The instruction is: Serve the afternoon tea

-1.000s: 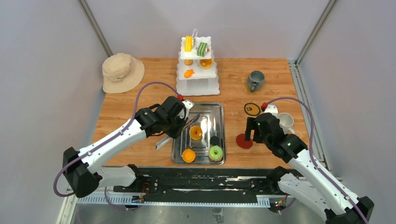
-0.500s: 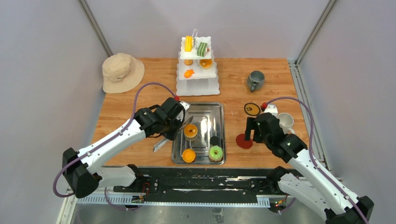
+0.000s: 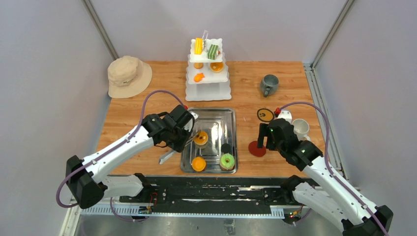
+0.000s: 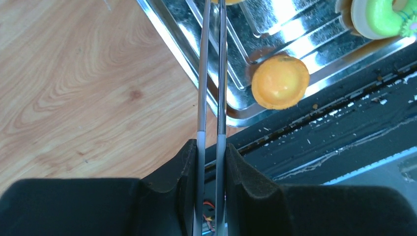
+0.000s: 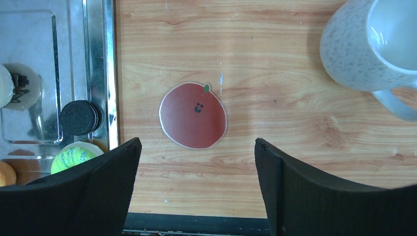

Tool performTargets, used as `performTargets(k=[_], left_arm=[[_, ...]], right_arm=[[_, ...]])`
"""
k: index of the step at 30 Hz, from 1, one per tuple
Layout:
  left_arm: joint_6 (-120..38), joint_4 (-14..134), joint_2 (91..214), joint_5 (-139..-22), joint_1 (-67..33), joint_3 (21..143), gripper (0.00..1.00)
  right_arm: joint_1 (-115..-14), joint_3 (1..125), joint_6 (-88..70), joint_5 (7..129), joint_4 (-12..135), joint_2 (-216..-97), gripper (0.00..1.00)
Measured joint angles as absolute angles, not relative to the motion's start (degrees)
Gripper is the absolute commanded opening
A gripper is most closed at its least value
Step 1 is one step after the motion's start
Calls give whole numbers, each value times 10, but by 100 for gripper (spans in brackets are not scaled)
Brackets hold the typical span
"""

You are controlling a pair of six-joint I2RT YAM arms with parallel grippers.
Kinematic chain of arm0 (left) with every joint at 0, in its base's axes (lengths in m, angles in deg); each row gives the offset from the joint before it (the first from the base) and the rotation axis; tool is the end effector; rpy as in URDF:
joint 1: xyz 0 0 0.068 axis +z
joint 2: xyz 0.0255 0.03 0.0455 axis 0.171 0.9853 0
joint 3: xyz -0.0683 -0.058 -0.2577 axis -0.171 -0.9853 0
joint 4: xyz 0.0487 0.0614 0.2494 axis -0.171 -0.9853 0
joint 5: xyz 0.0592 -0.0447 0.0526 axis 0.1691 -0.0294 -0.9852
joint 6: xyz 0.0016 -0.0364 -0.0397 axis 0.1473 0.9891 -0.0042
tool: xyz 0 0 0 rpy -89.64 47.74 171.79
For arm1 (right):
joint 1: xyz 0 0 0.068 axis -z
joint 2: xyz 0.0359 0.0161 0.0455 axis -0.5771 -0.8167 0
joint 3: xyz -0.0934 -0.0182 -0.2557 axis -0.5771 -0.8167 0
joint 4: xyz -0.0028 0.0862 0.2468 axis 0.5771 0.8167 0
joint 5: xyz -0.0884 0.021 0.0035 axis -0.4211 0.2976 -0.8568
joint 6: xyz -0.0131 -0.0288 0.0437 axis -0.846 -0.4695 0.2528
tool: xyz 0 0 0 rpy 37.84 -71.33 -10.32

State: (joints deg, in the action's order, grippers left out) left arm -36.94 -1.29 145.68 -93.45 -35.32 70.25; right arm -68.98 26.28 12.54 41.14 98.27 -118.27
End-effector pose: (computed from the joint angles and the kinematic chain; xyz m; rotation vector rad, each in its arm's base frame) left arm 0.1544 -0.1511 0.2845 0.6866 2.6575 -0.1825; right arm 0.1358 0.0763 0.2649 0.0721 2.2484 0.1945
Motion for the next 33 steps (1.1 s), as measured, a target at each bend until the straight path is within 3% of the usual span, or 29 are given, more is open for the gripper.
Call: performTargets(k=[13,20,33], left_arm=[[-380,68,1519,-828,-353,701,19],[-388,116,1559,-825,-360,724,20],[-443,90,1541,-971,-465,770,41]], right_arm=[[-690,263,126,412,980,-1185,84],[-690,263,126,412,982,-1178,84],[-690,263,125,412,983,-1188,84]])
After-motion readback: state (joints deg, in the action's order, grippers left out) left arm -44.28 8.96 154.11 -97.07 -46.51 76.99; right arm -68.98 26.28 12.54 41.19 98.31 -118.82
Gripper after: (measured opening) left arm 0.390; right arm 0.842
